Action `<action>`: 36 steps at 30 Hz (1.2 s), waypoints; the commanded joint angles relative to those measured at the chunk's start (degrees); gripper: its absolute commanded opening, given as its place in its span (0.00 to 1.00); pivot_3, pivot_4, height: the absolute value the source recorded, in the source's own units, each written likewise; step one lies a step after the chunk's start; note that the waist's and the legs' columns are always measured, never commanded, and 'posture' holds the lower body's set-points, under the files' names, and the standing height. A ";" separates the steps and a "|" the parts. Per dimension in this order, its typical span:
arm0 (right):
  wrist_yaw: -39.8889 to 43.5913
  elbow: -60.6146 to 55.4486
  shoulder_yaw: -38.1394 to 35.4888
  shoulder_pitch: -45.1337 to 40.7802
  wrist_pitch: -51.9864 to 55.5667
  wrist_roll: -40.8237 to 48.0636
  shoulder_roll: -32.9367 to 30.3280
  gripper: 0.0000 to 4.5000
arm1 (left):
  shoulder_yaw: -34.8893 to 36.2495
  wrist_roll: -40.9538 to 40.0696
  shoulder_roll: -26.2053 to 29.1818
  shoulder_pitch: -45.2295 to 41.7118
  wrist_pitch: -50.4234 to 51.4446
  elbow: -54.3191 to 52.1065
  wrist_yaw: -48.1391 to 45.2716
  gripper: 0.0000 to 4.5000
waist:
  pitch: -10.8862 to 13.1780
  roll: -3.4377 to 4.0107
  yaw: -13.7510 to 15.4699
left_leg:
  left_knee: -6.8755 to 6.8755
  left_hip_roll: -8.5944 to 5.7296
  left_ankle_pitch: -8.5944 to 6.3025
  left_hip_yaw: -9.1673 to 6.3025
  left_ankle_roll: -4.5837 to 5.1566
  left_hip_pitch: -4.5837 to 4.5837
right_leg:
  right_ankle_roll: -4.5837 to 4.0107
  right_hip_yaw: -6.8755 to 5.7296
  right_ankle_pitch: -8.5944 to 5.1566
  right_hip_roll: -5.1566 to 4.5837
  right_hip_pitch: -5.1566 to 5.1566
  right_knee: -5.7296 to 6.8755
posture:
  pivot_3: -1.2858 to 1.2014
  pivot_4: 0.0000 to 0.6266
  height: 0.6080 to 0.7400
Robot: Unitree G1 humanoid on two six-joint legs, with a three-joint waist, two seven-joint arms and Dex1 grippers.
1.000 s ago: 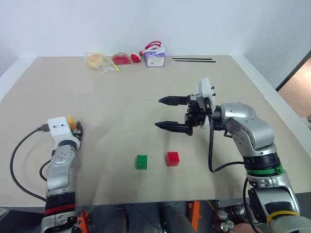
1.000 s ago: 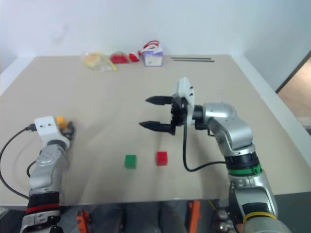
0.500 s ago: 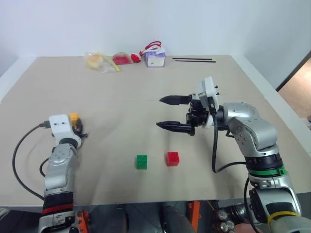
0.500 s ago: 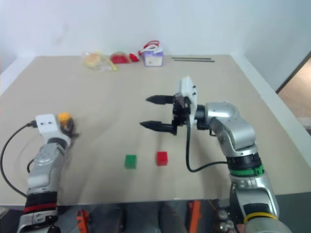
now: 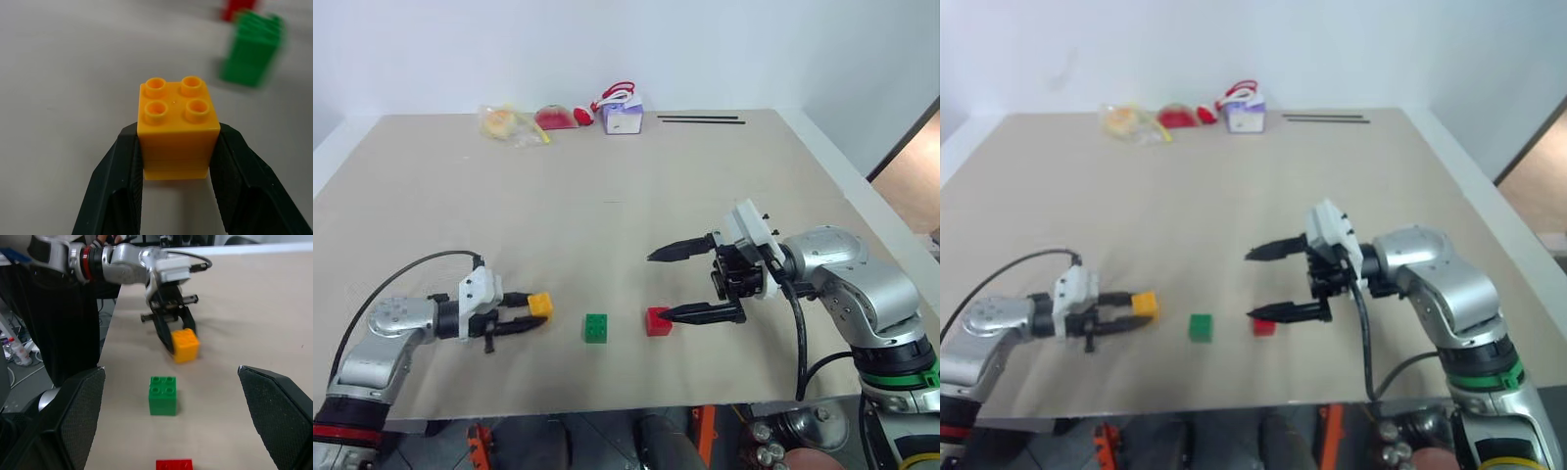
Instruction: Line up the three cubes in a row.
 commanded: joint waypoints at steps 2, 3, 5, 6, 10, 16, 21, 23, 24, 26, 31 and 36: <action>-0.66 -3.80 -0.84 0.97 0.28 0.97 -0.91 1.00 | -2.35 1.32 0.76 -3.61 -4.47 3.83 -6.41 0.29 | 0.00 -0.01 0.04 | 0.01 0.00 0.00 0.00 0.00 -0.03 | 0.01 -0.01 0.00 0.00 0.00 0.00 | 0.52 0.24 1.00; -0.93 -4.24 -0.93 1.31 0.42 1.02 -0.97 1.00 | -2.88 1.53 0.41 -4.19 -4.87 4.48 -7.06 0.29 | 0.00 -0.01 0.05 | 0.01 0.00 0.00 0.00 0.00 -0.03 | 0.02 -0.01 0.00 0.00 -0.01 0.00 | 0.52 0.24 1.00; -1.39 -5.13 -1.23 2.00 0.70 1.26 -1.20 1.00 | -3.79 1.40 -0.06 -4.84 -4.90 4.74 -8.35 0.29 | 0.00 -0.01 0.03 | 0.01 0.00 0.00 0.00 0.00 -0.04 | 0.17 -0.01 0.06 0.00 0.00 0.00 | 0.52 0.24 1.00; -1.68 -5.73 -1.50 2.50 0.98 1.49 -1.45 1.00 | -4.41 1.26 -0.23 -4.95 -4.80 4.37 -9.20 0.29 | 0.00 -0.01 0.03 | 0.00 0.00 -0.01 0.00 0.01 -0.05 | 0.24 0.00 0.08 0.00 -0.01 0.00 | 0.52 0.24 1.00; -2.26 -7.03 -2.16 3.90 1.51 1.90 -2.35 1.00 | -6.17 2.33 0.07 -4.44 -6.39 4.38 -11.43 0.29 | 0.00 0.00 0.03 | -0.02 0.00 -0.03 -0.01 0.05 -0.07 | 0.28 -0.01 0.06 0.01 -0.03 0.00 | 0.52 0.24 1.00; -3.09 -6.86 -2.41 4.31 1.21 1.93 -2.97 1.00 | -6.70 2.96 -0.59 -4.59 -7.03 5.32 -11.15 0.29 | 0.00 0.00 0.03 | -0.01 0.00 -0.04 -0.01 0.06 -0.05 | 0.28 0.00 0.06 0.00 -0.01 0.00 | 0.52 0.24 1.00; -2.99 -6.42 -2.24 3.93 0.95 1.82 -3.22 1.00 | -6.64 3.59 -1.13 -4.70 -6.11 5.88 -9.71 0.29 | -0.01 0.00 0.17 | 0.03 -0.02 -0.04 -0.01 0.06 -0.03 | 0.27 -0.01 0.05 -0.02 0.04 0.00 | 0.52 0.24 1.00; -2.93 -6.26 -2.19 3.71 0.92 1.79 -3.27 1.00 | -6.70 3.92 -1.07 -4.46 -5.97 5.99 -9.37 0.52 | -0.01 0.01 0.16 | 0.07 -0.03 -0.03 -0.01 0.06 -0.03 | 0.27 -0.01 0.05 -0.05 0.06 0.00 | 0.52 0.24 1.00; -2.87 -6.18 -2.16 3.64 0.89 1.78 -3.31 1.00 | -6.63 4.04 -1.05 -4.29 -5.97 5.97 -9.17 0.60 | 0.00 0.00 0.11 | 0.09 -0.06 -0.03 -0.01 0.06 -0.02 | 0.26 0.02 0.05 -0.05 0.06 0.00 | 0.52 0.24 1.00; -2.76 -5.98 -2.08 3.55 0.78 1.70 -3.39 1.00 | -6.47 4.03 -0.94 -3.99 -5.77 5.87 -8.90 0.75 | -0.01 0.00 0.15 | 0.10 -0.05 -0.03 0.00 0.06 -0.04 | 0.24 0.01 0.04 -0.05 0.06 0.00 | 0.52 0.24 1.00; -2.56 -5.66 -1.94 3.53 0.52 1.68 -3.49 1.00 | -5.16 0.87 -0.12 -3.27 -1.84 2.77 -9.64 1.00 | -0.01 0.02 0.27 | 0.13 -0.05 0.08 0.00 0.19 0.02 | 0.14 -0.06 0.08 -0.11 0.16 0.01 | 0.52 0.24 1.00; -2.23 -4.95 -1.78 3.08 0.25 1.51 -3.30 1.00 | -4.08 -1.09 0.91 -3.78 1.49 -0.40 -9.30 1.00 | 0.00 0.01 0.06 | 0.18 -0.01 0.14 0.06 0.23 0.02 | 0.13 -0.04 0.18 -0.10 0.13 0.00 | 0.52 0.24 1.00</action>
